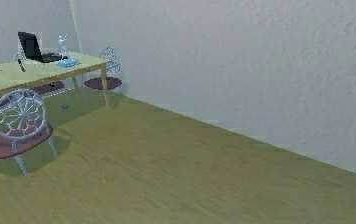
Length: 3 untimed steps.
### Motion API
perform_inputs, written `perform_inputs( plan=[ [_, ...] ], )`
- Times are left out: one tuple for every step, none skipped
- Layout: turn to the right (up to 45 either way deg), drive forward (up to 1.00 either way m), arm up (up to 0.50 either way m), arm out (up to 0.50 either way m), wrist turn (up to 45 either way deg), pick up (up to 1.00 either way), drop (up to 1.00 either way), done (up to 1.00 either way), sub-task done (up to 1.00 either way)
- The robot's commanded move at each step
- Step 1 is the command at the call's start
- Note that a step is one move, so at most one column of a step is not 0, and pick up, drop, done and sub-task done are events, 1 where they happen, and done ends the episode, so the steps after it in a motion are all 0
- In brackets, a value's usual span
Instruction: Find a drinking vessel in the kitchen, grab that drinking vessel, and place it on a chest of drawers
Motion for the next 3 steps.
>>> perform_inputs(
  plan=[
    [0.0, 0.45, 0.00, 0.00, 0.0, 0.00, 0.00, 0.00, 0.00],
    [-45.0, 0.00, 0.00, 0.00, 0.0, 0.00, 0.00, 0.00, 0.00],
    [-9.0, 0.00, 0.00, 0.00, 0.0, 0.00, 0.00, 0.00, 0.00]
  ],
)
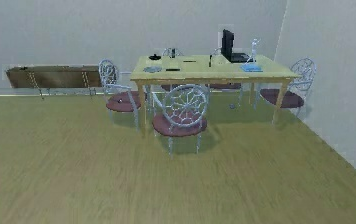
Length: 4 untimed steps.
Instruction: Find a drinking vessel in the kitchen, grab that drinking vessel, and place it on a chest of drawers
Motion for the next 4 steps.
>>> perform_inputs(
  plan=[
    [0.0, 0.75, 0.00, 0.00, 0.0, 0.00, 0.00, 0.00, 0.00],
    [45.0, 0.00, 0.00, 0.00, 0.0, 0.00, 0.00, 0.00, 0.00],
    [45.0, 0.00, 0.00, 0.00, 0.0, 0.00, 0.00, 0.00, 0.00],
    [45.0, 0.00, 0.00, 0.00, 0.0, 0.00, 0.00, 0.00, 0.00]
  ],
)
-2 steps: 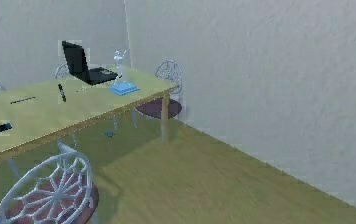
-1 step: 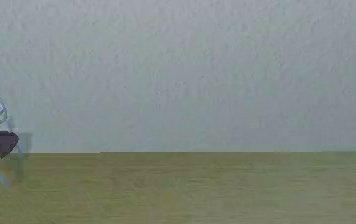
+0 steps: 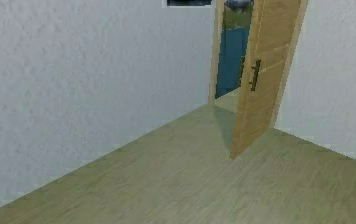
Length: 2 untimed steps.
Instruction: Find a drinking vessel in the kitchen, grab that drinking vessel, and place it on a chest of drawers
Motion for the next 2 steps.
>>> perform_inputs(
  plan=[
    [3.0, 0.00, 0.00, 0.00, 0.0, 0.00, 0.00, 0.00, 0.00],
    [0.0, 1.00, 0.00, 0.00, 0.0, 0.00, 0.00, 0.00, 0.00]
  ],
)
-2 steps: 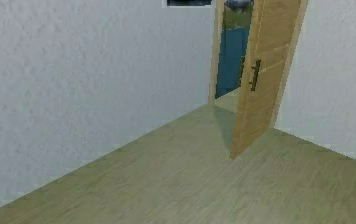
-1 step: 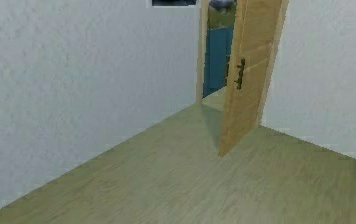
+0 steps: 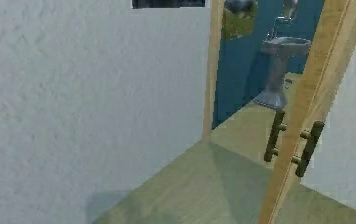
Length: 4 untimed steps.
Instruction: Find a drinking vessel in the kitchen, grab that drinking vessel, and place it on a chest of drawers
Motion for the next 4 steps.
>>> perform_inputs(
  plan=[
    [0.0, 1.00, 0.00, 0.00, 0.0, 0.00, 0.00, 0.00, 0.00],
    [0.0, 0.10, 0.00, 0.00, 0.0, 0.00, 0.00, 0.00, 0.00],
    [39.0, 0.00, 0.00, 0.00, 0.0, 0.00, 0.00, 0.00, 0.00],
    [0.0, 1.00, 0.00, 0.00, 0.0, 0.00, 0.00, 0.00, 0.00]
  ],
)
